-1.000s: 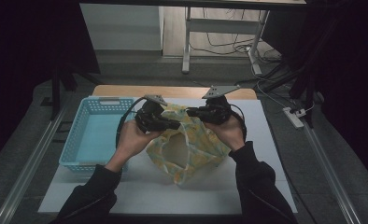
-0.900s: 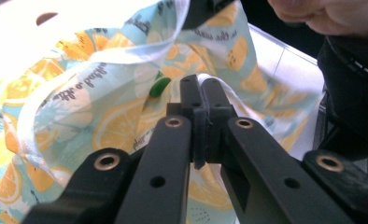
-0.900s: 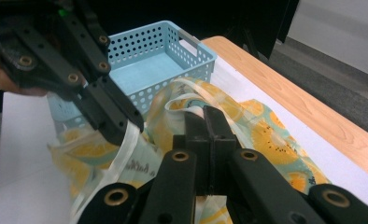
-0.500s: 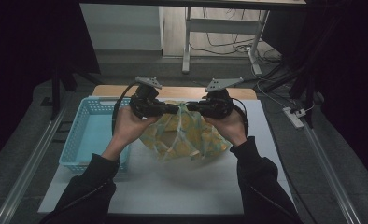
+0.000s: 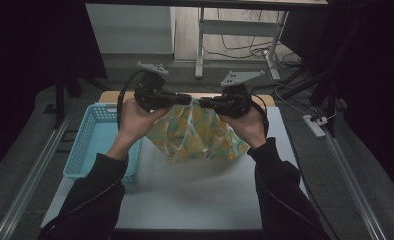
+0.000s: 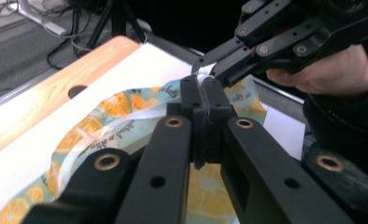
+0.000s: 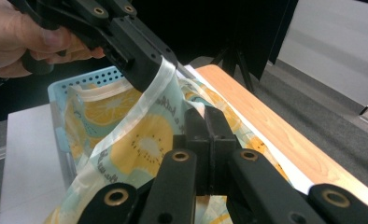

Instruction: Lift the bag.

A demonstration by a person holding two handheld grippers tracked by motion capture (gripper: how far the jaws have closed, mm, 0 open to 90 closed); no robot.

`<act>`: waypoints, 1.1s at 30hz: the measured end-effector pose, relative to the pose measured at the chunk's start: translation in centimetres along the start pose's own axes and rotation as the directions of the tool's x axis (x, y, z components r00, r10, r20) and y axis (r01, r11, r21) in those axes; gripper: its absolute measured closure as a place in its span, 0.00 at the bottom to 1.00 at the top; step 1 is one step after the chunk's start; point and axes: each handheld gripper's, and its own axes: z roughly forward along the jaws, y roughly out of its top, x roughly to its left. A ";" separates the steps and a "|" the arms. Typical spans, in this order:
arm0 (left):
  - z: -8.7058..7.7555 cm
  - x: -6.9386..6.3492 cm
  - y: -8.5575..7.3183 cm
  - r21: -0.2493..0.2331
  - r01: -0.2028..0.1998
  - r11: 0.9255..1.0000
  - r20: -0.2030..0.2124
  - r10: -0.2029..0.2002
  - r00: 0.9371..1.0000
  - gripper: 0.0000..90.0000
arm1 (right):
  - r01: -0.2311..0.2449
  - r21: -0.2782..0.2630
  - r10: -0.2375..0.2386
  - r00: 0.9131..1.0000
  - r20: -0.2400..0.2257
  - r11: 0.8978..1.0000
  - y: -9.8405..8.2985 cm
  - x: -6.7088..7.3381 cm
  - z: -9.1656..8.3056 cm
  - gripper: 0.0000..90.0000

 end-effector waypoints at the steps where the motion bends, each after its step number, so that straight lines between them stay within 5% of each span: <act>1: -0.1 0.0 0.2 -0.006 0.001 1.000 -0.001 -0.001 1.000 1.00 | 0.002 -0.003 -0.002 1.000 0.001 1.000 0.2 0.0 -0.1 1.00; 33: -2.3 -0.2 6.3 -0.113 -0.039 0.993 -0.067 0.032 0.997 1.00 | 0.037 -0.062 -0.030 0.995 0.096 0.997 6.3 -0.7 -2.6 1.00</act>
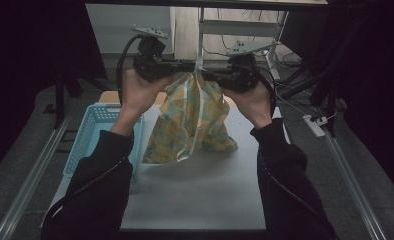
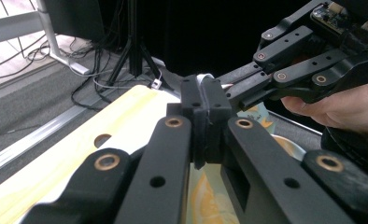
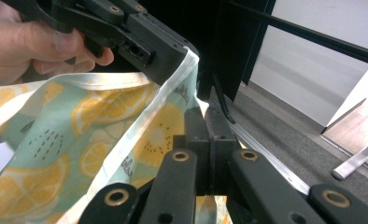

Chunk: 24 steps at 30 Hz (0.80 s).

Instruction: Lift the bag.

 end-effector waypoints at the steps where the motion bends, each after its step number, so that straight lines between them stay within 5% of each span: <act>1: 0.0 0.0 0.1 -0.004 0.000 1.000 0.000 0.000 1.000 1.00 | 0.002 -0.001 -0.002 1.000 0.004 1.000 0.2 0.0 -0.1 1.00; 10: 0.6 0.5 0.7 -0.007 0.000 1.000 -0.013 0.000 1.000 1.00 | 0.024 0.007 -0.024 0.998 0.050 1.000 1.1 -0.3 -0.3 1.00; 24: 2.5 3.0 -0.6 0.009 0.053 0.999 -0.025 -0.053 0.998 1.00 | 0.009 0.060 -0.014 0.997 0.081 0.998 -0.2 -1.3 1.6 1.00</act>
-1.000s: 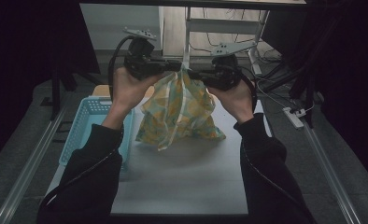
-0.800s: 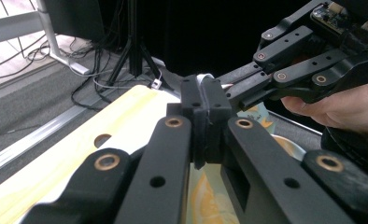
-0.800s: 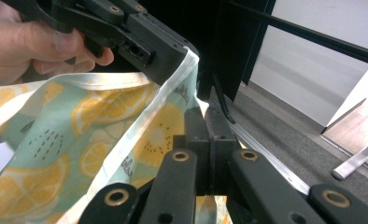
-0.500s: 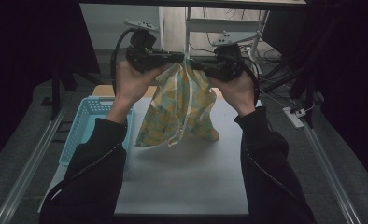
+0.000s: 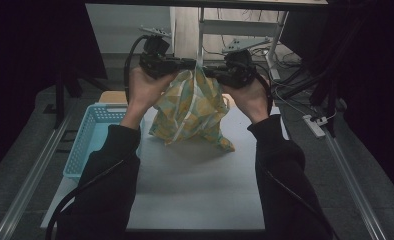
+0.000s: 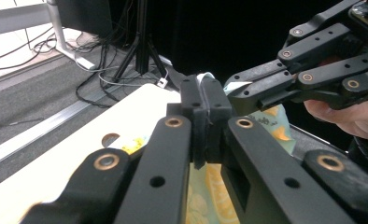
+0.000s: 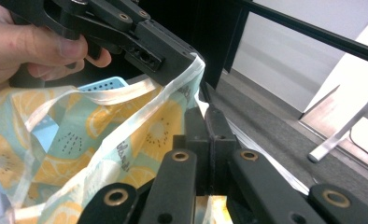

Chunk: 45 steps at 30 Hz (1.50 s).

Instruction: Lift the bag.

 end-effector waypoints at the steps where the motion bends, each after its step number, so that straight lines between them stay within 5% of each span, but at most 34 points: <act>1: 0.1 0.1 -0.1 0.003 -0.002 1.000 -0.004 0.002 1.000 1.00 | 0.004 0.002 -0.004 1.000 0.005 1.000 0.0 0.0 0.1 1.00; 10: 1.0 0.1 -0.6 0.048 -0.046 0.998 -0.056 0.049 0.997 0.98 | -0.023 0.021 0.023 1.000 0.013 1.000 -0.8 -0.5 1.0 0.99; 21: 1.4 0.0 -0.9 0.063 -0.068 0.996 -0.057 0.072 0.996 0.90 | -0.063 0.008 0.063 0.998 0.003 0.998 -1.1 -0.8 1.0 0.87; 31: 1.6 0.0 -1.5 0.080 -0.082 0.993 -0.060 0.087 0.994 0.62 | -0.093 -0.003 0.093 0.996 0.010 0.996 -1.7 -1.1 0.7 0.70; 40: 0.8 0.4 -2.2 0.041 -0.066 0.997 0.007 0.066 0.998 0.34 | -0.114 -0.019 0.114 0.994 0.000 0.993 -2.0 -1.3 0.1 0.53; 45: 0.0 0.1 -2.3 0.060 -0.069 0.996 0.027 0.067 0.997 0.22 | -0.118 -0.026 0.118 0.993 -0.002 0.993 -2.0 -1.4 -0.4 0.48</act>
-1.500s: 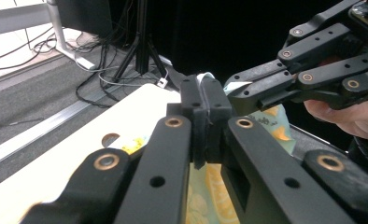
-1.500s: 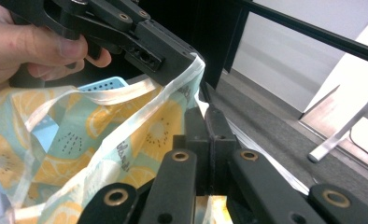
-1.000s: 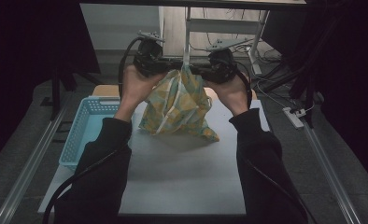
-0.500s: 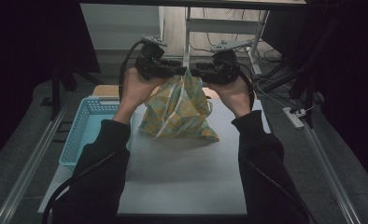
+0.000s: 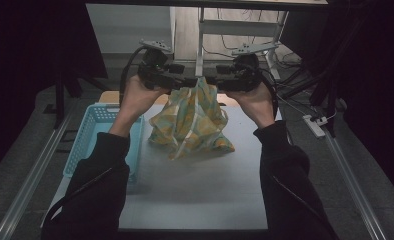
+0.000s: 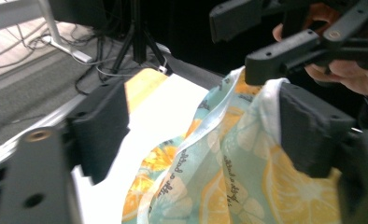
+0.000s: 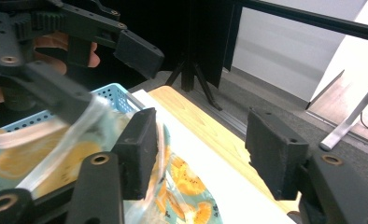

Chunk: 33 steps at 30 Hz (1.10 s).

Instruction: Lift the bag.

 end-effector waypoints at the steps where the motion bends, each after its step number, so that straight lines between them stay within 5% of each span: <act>1: -0.1 -0.1 0.0 0.005 -0.003 1.000 -0.004 0.003 1.000 0.20 | -0.002 0.000 0.002 1.000 -0.001 1.000 0.0 0.0 -0.1 0.48; 7: -1.1 -0.8 -0.1 0.018 -0.010 1.000 0.009 0.010 1.000 0.08 | 0.000 -0.001 0.000 1.000 -0.011 1.000 -0.2 0.2 -0.6 0.44; 15: -2.5 -0.9 -0.9 0.025 -0.008 1.000 -0.022 0.009 1.000 0.05 | 0.004 0.009 -0.004 1.000 -0.018 1.000 -0.6 0.6 -1.0 0.41; 33: -3.3 -0.5 -7.0 0.035 0.041 0.999 -0.095 -0.037 0.995 0.00 | -0.025 -0.006 0.025 0.998 -0.060 1.000 -3.9 1.7 -1.9 0.22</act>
